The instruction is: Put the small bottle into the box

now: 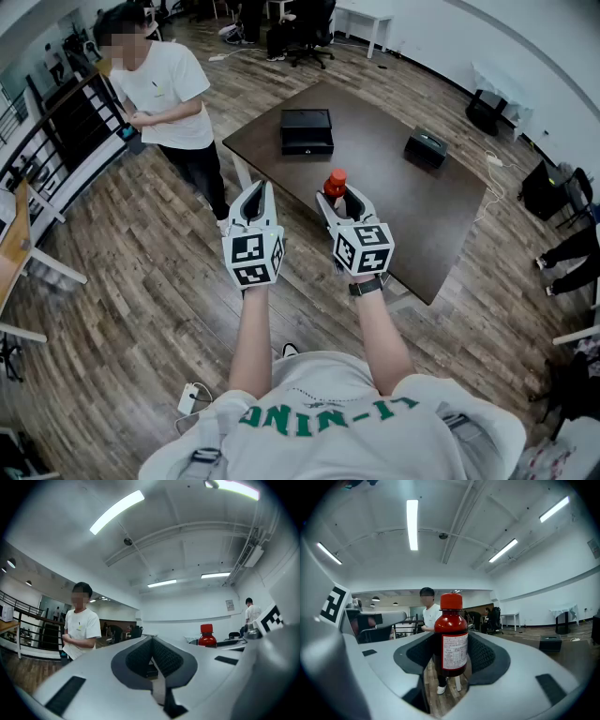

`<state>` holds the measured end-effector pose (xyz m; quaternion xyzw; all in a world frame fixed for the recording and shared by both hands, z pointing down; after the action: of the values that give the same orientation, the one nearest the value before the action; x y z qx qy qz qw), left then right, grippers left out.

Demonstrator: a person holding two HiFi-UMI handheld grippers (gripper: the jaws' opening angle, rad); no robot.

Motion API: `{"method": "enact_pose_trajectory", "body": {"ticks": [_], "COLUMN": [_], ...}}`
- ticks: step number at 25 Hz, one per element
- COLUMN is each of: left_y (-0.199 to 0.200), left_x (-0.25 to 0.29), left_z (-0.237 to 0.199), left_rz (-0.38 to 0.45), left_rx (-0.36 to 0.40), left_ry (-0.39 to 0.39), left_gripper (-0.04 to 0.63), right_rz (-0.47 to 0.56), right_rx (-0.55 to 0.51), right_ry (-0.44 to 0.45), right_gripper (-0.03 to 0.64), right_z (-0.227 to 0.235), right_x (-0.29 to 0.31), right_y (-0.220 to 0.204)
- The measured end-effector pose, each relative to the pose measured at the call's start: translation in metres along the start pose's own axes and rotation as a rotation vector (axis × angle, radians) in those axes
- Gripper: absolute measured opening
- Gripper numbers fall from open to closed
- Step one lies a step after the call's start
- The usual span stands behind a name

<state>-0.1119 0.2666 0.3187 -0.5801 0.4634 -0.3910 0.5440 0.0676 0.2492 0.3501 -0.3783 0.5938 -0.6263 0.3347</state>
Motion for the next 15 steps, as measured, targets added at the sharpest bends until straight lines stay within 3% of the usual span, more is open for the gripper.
{"method": "enact_pose_trajectory", "body": {"ticks": [9,15], "left_y": [-0.014,-0.03], "left_x": [0.01,0.016], "left_z": [-0.04,-0.062], "left_rz": [-0.022,-0.026], "left_rx": [0.007,-0.036], "left_ry": [0.005,-0.017], "left_gripper": [0.013,0.012], "right_rz": [-0.017,-0.057], "right_rx": [0.025,0.057], "right_ry": [-0.024,-0.056], "right_gripper": [0.225,0.225], "right_z": [-0.017,-0.023], "right_x": [0.031,0.049], "right_y": [-0.013,-0.031]}}
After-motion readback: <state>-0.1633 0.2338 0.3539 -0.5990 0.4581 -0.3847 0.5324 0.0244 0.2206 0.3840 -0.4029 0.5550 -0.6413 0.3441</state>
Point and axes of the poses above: the fingertips, and each gripper's own axes: x forward along the fingers, z to its right, y out of its top, the point moved 6 cm from there along -x, backward along the fingers, and after that the axes turned 5 degrees about -x, right-handed, at the moved point
